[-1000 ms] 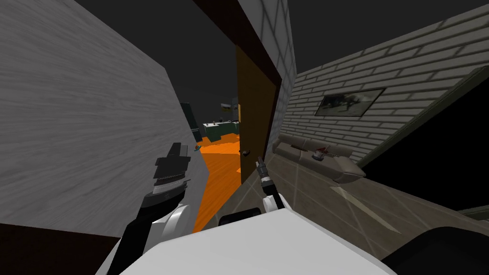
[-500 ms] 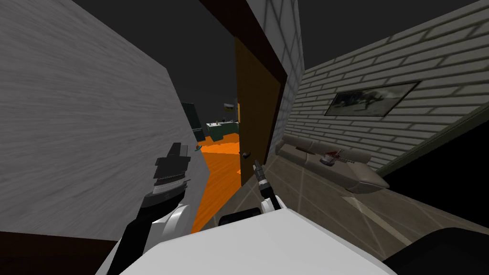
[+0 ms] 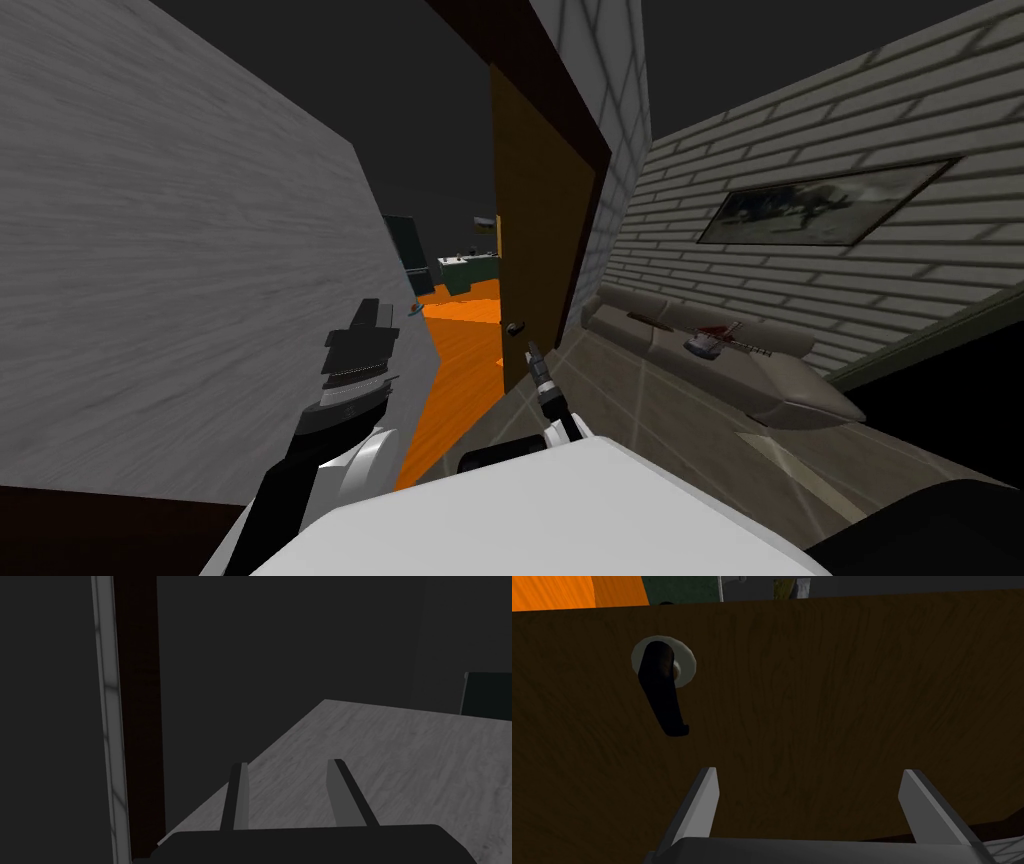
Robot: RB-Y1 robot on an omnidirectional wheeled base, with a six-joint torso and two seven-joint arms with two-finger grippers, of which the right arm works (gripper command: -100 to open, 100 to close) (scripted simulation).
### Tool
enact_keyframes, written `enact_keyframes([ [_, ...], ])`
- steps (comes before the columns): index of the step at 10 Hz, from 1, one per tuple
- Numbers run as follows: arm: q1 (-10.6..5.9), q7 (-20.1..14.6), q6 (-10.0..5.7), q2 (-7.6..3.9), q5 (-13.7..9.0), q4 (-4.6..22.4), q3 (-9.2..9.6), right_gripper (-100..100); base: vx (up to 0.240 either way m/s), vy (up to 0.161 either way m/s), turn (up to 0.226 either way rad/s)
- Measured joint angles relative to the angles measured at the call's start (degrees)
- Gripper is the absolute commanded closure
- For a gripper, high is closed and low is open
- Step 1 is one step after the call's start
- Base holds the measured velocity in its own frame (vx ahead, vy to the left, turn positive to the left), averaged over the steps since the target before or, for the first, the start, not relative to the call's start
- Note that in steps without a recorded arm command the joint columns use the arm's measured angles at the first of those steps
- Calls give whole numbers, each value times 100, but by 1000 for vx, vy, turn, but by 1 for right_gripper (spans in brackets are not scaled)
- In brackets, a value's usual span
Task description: Push the door open
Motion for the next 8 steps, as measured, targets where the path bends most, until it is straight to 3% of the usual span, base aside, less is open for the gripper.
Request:
enact_keyframes([
  [8, -376, -91, -389, -55, 72, 1270, 379, -100, 66, -116, 97],
])
